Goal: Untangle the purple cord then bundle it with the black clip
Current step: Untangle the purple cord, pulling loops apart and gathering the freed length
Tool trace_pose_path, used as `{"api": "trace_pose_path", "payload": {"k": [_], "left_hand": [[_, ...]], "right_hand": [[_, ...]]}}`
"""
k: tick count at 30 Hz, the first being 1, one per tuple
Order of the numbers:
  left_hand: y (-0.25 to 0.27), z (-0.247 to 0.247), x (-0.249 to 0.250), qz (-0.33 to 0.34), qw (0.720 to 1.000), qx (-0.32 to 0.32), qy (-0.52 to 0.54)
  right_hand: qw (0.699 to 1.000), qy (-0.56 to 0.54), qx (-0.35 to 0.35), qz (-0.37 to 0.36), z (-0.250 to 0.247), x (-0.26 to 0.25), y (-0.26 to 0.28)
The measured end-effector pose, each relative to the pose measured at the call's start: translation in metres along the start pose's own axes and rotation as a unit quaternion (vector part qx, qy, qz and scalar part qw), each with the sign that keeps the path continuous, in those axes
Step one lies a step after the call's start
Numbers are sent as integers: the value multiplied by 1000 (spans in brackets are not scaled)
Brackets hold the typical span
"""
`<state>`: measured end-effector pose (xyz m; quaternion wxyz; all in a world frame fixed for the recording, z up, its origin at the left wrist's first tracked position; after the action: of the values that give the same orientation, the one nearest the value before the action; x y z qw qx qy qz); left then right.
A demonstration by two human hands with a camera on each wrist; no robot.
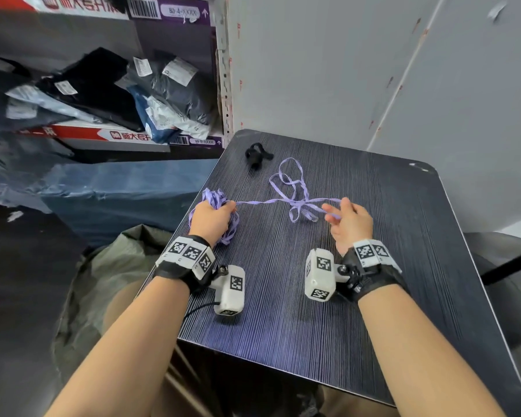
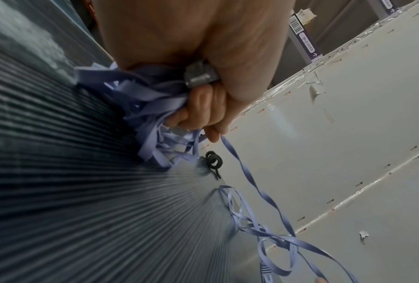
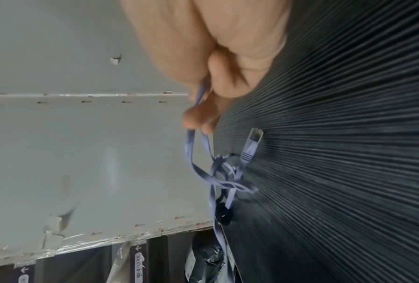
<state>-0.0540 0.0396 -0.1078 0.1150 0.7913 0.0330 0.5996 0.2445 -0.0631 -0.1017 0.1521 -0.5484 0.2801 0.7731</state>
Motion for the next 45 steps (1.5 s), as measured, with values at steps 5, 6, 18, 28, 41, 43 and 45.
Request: {"api": "trace_pose_path", "payload": {"k": [5,6,18,28,41,43,45], "left_hand": [[-1,0,-2,-4,1000,0,1],[-1,0,-3,-4,1000,2,4],[-7,0,-9,-10,1000,-1,-2],[-7,1,-11,-10,1000,-10,9],[-8,-4,-20,-34,997,-7,73],[-10,-5,-21,-32,996,-5,79],[-13,-7,-25,-28,996,1,79]], "right_hand": [[984,-166,-10,-56,5,-11,5],[985,-161,-10,-67,5,-13,4],[804,486,5,-344,53,-74,40],[689,635,-217,-275,132,-32,49],[770,583,-246,-82,86,6,-6],[785,580,-194,-98,70,-3,-14],[788,593,-128,-106,51,-12,-20]]}}
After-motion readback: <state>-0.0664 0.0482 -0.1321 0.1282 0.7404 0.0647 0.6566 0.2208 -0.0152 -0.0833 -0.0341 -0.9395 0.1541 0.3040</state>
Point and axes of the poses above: each hand's wrist, its own y-axis away from the middle knuckle, its own z-axis out of the palm, x = y × z, the point moved 10 cm from there along -y, towards the middle knuckle, and after that the axes turned 9 degrees about -x, right-handed, at the moved point
